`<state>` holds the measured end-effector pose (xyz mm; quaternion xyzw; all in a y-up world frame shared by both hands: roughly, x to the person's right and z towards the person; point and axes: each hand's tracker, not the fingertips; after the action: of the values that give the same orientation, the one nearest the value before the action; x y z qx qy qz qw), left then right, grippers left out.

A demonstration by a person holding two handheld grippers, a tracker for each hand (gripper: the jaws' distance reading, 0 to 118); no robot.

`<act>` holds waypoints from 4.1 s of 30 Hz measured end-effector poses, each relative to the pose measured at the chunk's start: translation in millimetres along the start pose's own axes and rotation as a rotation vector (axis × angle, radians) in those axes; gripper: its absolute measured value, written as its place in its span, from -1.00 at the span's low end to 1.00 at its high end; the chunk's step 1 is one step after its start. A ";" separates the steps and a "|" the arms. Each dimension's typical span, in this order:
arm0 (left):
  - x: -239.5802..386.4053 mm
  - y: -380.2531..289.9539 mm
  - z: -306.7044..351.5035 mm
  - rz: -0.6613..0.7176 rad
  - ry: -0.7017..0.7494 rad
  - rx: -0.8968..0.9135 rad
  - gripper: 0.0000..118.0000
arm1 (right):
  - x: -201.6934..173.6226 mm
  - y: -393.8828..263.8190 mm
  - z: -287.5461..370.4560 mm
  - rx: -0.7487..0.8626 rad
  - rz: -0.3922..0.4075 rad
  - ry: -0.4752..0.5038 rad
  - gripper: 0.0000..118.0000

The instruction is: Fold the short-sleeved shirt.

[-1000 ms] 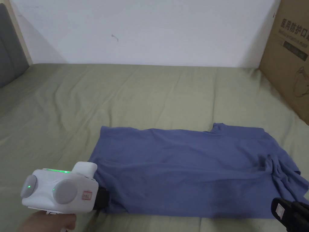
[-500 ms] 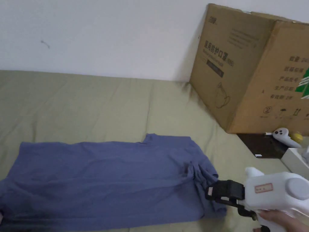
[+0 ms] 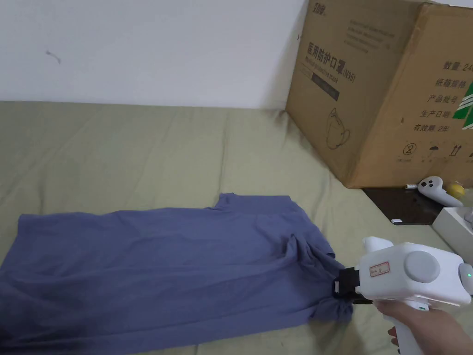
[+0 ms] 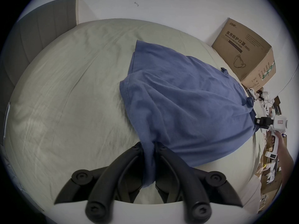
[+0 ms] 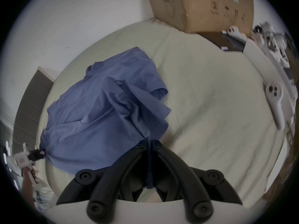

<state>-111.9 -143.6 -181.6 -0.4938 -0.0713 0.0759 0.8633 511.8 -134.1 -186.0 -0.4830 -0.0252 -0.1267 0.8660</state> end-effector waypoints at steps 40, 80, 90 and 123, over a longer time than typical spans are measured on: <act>25.5 -55.5 170.7 -0.021 -0.146 0.495 0.91 | -89.9 -83.1 172.7 0.535 0.152 0.316 0.52; -11.3 108.8 -38.3 -0.143 0.035 0.183 -0.89 | -45.4 104.3 -18.5 0.117 0.067 0.229 0.22; -8.1 107.0 -31.9 -0.140 0.019 0.173 -0.89 | -61.2 127.3 -140.8 -0.189 0.095 -0.100 0.83; -21.5 -6.5 52.7 -0.059 -0.103 0.155 -0.89 | 9.8 -48.4 82.3 0.134 -0.016 0.119 -0.96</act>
<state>-142.9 -106.8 -150.6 -0.4186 -0.1240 0.0808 0.8960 515.9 -90.9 -100.4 -0.4154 0.0138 -0.1601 0.8953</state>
